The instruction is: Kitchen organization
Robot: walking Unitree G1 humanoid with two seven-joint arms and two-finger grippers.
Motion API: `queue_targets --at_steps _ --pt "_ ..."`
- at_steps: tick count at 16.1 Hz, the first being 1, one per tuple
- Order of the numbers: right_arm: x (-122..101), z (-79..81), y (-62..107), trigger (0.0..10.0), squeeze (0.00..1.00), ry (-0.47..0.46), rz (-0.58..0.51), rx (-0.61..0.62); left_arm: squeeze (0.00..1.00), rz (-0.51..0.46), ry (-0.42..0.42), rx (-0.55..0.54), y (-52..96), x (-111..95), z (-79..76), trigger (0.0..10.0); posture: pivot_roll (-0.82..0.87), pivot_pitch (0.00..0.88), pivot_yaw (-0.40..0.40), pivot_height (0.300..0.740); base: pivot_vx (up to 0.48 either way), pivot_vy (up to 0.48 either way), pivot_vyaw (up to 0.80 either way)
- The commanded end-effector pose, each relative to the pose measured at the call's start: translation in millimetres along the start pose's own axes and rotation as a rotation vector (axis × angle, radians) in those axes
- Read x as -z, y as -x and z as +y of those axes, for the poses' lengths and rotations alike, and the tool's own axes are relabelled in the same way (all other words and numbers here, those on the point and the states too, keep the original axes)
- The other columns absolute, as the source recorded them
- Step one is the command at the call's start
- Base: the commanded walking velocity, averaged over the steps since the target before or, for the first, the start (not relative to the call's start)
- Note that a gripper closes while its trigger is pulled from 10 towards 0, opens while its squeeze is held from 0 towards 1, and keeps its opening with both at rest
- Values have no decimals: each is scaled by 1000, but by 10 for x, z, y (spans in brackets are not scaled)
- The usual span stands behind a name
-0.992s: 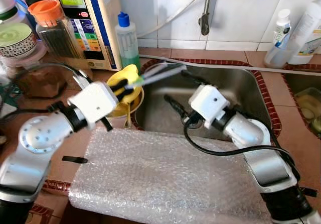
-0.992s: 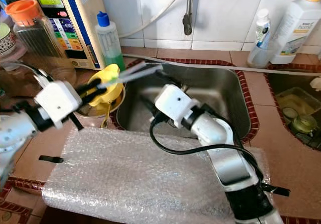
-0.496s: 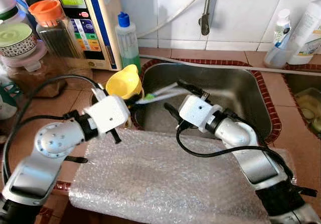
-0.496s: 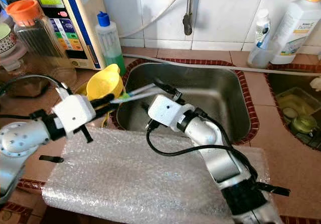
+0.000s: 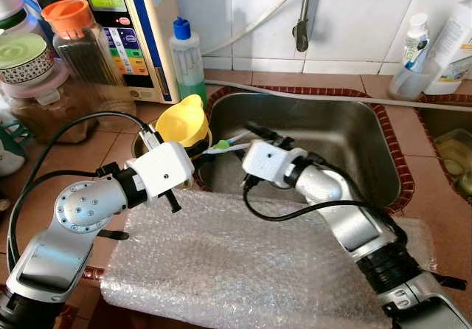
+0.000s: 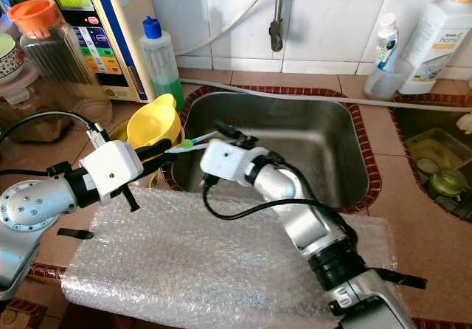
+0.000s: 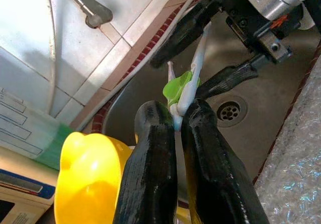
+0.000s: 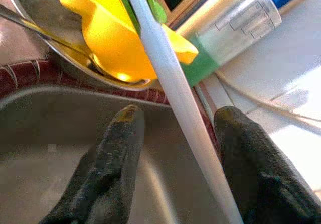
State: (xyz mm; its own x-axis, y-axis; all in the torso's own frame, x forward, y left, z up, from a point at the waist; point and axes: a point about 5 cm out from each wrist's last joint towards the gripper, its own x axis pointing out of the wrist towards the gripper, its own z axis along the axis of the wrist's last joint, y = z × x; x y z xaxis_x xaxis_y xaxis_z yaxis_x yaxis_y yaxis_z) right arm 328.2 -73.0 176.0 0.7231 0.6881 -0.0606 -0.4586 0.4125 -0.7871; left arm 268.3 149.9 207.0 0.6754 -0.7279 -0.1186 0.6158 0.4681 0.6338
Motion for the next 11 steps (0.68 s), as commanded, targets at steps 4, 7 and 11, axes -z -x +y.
queue_targets --at_steps 4,7,11 --pt "-19 28 -26 0 0 28 -20 -31 0 -6 -24 -4 20 -41 -4 8314 -120 110 76 740 0 0 0" --pt "-30 43 -13 0 0 34 -26 -36 0 4 -33 -3 20 -27 1 10000 -121 110 74 740 0 0 0" --pt "-34 56 -10 0 0 31 -29 -36 0 11 -22 0 26 -14 -11 10000 -118 110 76 740 0 0 0"
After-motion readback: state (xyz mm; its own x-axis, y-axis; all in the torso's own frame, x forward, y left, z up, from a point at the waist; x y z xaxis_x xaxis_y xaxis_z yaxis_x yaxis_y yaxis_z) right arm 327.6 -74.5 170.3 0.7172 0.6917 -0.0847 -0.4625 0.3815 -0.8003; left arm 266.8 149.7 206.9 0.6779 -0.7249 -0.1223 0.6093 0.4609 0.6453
